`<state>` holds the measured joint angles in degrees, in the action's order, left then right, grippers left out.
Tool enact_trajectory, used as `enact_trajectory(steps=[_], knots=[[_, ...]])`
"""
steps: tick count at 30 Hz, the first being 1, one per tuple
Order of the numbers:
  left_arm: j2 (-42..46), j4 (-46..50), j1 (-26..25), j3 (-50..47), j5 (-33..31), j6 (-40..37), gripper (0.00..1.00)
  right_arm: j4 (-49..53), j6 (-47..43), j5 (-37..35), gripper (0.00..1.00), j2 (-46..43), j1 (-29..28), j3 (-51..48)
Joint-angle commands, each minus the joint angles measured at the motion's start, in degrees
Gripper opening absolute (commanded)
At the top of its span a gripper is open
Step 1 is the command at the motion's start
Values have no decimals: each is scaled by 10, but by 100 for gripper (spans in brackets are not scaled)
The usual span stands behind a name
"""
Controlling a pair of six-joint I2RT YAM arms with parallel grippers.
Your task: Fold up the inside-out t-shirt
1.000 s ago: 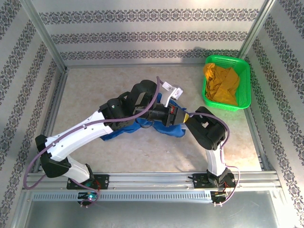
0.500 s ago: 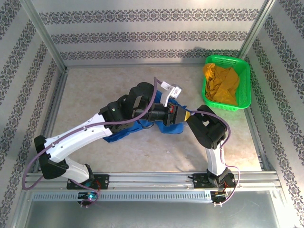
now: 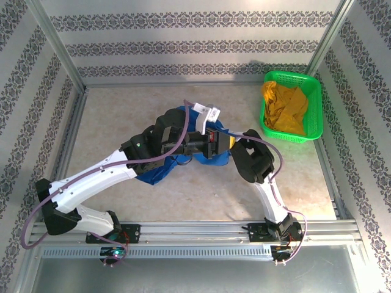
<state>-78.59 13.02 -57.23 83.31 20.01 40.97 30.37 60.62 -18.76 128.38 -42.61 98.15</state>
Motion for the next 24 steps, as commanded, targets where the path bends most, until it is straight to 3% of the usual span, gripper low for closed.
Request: enact_trajectory(steps=[1,8,16,17,24], knots=[[1,-25,-41,-17,113,15,0,136,-4,19,83,51,-3,17],[30,-72,-14,-63,72,49,0,32,52,111,47,-7,-5,-129],[31,-117,-3,-106,74,71,0,-71,68,156,4,-48,9,-240],[33,-123,-2,-113,71,73,0,-86,65,161,0,-54,13,-250],[37,-165,11,-152,70,94,0,-164,25,176,0,-101,29,-303]])
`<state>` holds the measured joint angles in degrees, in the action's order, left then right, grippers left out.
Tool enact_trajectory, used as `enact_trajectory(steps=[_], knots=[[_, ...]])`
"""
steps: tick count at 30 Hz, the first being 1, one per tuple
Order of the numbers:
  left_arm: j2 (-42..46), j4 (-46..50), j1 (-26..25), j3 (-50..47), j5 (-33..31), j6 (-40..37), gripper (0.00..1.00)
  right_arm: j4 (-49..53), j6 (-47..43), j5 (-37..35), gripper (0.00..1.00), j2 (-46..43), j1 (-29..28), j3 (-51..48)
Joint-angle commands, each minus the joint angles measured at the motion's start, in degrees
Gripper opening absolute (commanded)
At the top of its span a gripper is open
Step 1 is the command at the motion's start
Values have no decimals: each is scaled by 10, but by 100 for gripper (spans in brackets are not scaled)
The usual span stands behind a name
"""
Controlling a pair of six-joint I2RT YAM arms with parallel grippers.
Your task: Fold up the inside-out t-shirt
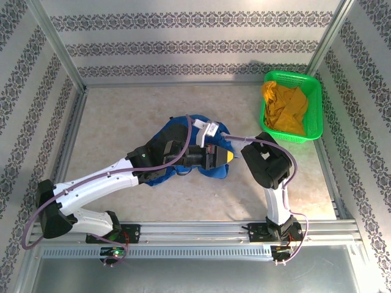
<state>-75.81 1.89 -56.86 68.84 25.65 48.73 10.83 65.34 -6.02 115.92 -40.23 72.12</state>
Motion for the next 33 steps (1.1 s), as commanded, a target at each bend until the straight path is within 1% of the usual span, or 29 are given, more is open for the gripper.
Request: enact_trajectory(steps=[1,4,7,10,12,14,16,17,19,22,25,30,32,33], knots=[[10,-55,9,-10,13,18,0,16,-26,55,0,19,8,-49],[4,-72,16,-6,26,23,0,-2,-25,61,0,12,13,-55],[-15,-58,17,28,45,8,0,-9,-17,60,0,10,16,-54],[-15,-57,32,29,21,9,0,-19,-7,59,0,-2,16,-64],[-8,-72,71,7,1,41,0,-13,-15,57,0,-18,13,-67],[7,-75,135,-24,-27,79,0,-10,-28,57,0,-39,10,-73],[17,-91,216,-65,-49,121,0,-12,-43,65,0,-67,7,-86],[13,-101,257,-81,-47,142,0,-12,-50,70,0,-80,5,-91],[-16,-121,345,-104,-22,169,0,-13,-68,82,0,-116,0,-105],[-79,-112,427,-99,7,150,0,-8,-97,108,0,-165,-5,-109],[-133,-94,470,-82,20,114,0,21,-124,117,0,-212,-11,-94],[-190,-40,500,-42,24,55,0,58,-148,122,0,-281,-12,-53],[-207,-21,504,-20,46,31,14,71,-156,128,0,-292,-11,-22],[-209,-19,506,-12,58,21,25,78,-162,128,0,-293,-10,-3]])
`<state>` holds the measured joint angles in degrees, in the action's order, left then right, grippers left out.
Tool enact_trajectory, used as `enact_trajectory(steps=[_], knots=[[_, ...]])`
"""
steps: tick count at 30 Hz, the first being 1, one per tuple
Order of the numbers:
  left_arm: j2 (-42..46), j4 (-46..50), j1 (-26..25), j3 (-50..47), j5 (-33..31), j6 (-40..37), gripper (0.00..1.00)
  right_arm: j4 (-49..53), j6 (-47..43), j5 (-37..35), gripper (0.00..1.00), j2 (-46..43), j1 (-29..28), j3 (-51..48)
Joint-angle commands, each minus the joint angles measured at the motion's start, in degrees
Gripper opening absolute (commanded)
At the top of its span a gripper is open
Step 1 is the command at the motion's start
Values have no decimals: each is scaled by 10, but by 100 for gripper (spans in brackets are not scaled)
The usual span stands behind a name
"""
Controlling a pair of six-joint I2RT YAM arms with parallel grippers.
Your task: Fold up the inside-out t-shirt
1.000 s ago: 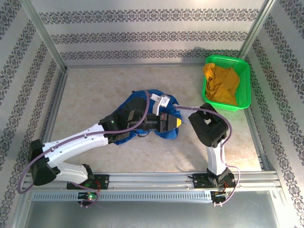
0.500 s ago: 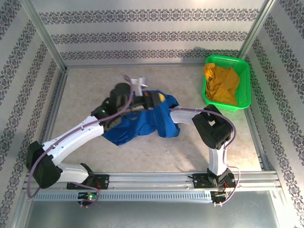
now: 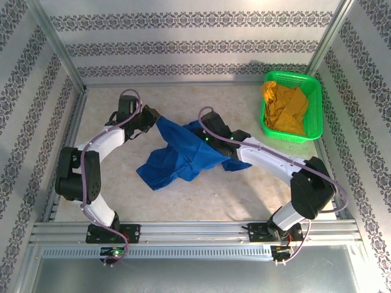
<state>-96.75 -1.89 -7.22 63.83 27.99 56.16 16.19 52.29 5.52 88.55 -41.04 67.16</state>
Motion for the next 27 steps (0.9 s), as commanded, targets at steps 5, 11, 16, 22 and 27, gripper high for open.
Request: enact_trajectory(steps=[5,11,16,22,27], knots=[[67,32,10,40,90,-99,64,31,-38,10,0,-15,16,128],[228,72,-38,27,77,-114,77,23,-20,8,0,30,30,198],[260,71,-178,38,-12,-145,82,9,4,-21,0,64,28,214],[252,99,-257,-2,-104,-178,83,0,26,-29,0,77,28,229],[255,96,-267,-52,-163,-186,74,-12,43,-35,0,67,32,231]])
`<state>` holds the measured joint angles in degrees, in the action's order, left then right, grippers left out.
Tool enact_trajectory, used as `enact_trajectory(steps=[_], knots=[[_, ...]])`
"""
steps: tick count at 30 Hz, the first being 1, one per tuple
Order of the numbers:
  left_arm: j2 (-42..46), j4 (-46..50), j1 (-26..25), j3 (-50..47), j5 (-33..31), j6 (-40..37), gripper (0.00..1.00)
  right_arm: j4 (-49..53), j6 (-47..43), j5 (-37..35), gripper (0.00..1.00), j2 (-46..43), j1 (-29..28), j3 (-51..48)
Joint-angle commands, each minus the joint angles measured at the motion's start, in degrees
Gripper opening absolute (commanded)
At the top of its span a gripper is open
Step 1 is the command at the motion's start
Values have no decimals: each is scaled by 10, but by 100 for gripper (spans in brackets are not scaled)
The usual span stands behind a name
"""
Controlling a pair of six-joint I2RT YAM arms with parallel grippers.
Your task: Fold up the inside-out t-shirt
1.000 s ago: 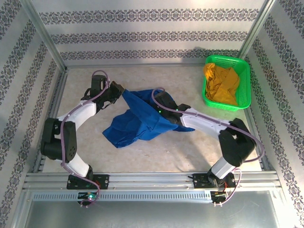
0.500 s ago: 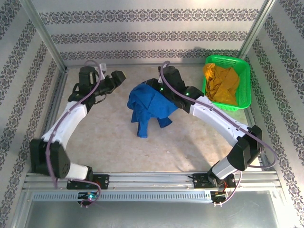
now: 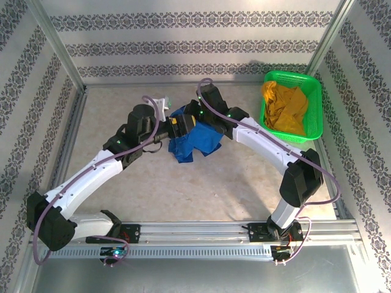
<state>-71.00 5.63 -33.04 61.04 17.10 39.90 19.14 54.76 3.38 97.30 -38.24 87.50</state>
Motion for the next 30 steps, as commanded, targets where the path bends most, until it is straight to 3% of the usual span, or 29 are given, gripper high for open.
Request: enact_trajectory(steps=[1,5,6,11,13,16,18,21,23,26,30], knots=[[-7,15,-9,-37,-52,-25,69,-44,21,-11,0,-23,7,33],[-46,-15,-11,-81,-25,-14,20,-47,18,2,0,-26,14,73],[-51,-20,-14,-91,-26,-14,14,-50,20,8,0,-26,18,85],[-57,-6,-14,-150,-62,-34,0,-69,31,33,0,-35,36,151],[-62,3,-11,-171,-83,-41,0,-71,26,34,0,-41,37,175],[-36,-10,-9,-177,-53,-47,0,-72,21,29,0,-48,39,176],[7,-17,-11,-174,-42,-42,13,-92,27,30,0,-49,41,146],[85,-77,-12,-187,-21,-13,44,-118,29,44,0,-31,45,87],[104,-148,-11,-193,6,33,63,-196,60,60,0,-28,46,16],[81,-230,-13,-179,45,89,72,-240,72,48,0,-31,38,-43],[42,-262,-22,-152,32,99,78,-241,74,39,0,-33,33,-72]])
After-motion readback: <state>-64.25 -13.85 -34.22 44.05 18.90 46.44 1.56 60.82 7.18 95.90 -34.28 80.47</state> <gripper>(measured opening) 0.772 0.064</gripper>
